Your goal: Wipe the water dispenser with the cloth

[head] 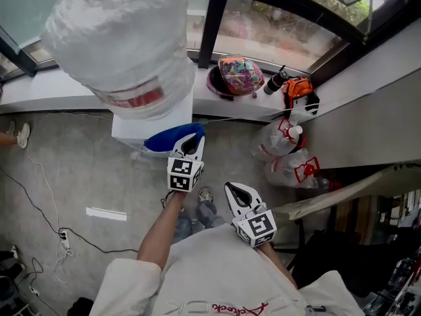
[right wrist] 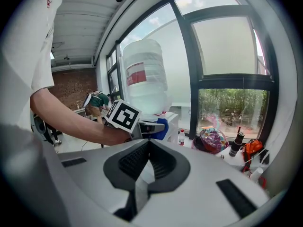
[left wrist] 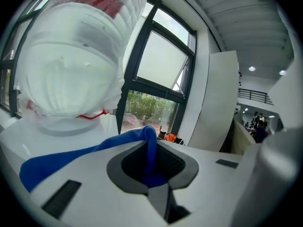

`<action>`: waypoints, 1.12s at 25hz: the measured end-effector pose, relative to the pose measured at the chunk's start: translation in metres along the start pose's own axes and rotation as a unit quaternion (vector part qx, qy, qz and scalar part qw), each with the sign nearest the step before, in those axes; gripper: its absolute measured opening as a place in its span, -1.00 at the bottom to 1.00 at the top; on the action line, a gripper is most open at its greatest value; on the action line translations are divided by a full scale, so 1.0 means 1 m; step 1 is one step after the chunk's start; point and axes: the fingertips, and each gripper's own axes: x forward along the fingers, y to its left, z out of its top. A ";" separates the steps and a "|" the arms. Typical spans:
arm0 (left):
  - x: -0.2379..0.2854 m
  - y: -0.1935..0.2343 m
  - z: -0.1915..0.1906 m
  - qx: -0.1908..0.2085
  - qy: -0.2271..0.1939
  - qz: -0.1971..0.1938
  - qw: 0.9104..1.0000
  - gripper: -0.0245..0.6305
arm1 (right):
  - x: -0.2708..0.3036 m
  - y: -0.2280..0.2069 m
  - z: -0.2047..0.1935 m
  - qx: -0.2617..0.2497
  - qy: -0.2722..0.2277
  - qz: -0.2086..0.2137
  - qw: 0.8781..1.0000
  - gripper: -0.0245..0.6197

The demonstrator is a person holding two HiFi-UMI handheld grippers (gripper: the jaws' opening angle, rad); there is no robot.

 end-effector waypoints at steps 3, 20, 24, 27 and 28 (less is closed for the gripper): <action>0.000 -0.016 0.009 0.005 -0.014 -0.019 1.000 -0.77 | -0.003 -0.002 0.000 -0.001 0.000 -0.005 1.000 -0.88; -0.192 0.120 0.066 0.004 -0.125 0.147 0.981 -0.77 | 0.035 0.053 0.011 -0.015 -0.003 0.059 0.998 -0.88; -0.222 0.180 0.070 0.014 -0.121 0.204 0.971 -0.77 | 0.039 0.060 0.012 -0.016 0.001 0.062 0.998 -0.88; -0.225 0.222 0.072 0.026 -0.111 0.234 0.966 -0.77 | 0.037 0.059 0.009 -0.014 0.008 0.057 0.998 -0.88; -0.223 0.234 0.072 0.030 -0.107 0.241 0.964 -0.77 | 0.036 0.057 0.009 -0.013 0.008 0.054 0.998 -0.88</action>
